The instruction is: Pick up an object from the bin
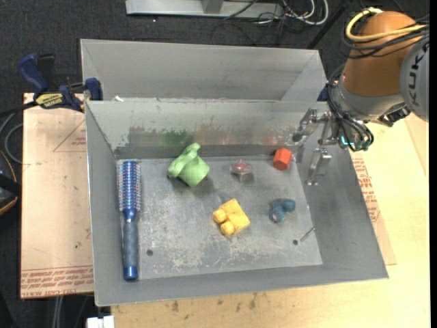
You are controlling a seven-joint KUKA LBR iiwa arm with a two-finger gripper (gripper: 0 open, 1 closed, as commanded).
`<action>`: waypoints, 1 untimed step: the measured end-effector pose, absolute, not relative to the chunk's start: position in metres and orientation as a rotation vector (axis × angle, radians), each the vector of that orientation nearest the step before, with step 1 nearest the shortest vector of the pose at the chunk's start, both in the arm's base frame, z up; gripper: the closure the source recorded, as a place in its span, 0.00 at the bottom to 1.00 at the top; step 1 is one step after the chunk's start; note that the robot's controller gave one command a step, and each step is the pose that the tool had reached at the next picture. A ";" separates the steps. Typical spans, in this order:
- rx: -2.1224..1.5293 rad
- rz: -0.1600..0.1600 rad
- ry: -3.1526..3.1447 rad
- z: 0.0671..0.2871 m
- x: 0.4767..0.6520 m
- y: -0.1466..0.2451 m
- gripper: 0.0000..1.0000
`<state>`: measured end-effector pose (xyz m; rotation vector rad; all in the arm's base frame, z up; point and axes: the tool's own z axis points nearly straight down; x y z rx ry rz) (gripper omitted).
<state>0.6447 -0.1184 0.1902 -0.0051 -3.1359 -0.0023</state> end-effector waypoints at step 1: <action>-0.079 -0.007 -3.133 0.124 0.619 -0.074 0.00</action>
Offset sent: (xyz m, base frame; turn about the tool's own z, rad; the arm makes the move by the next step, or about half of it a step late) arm -0.0241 0.0402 -0.0610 0.0514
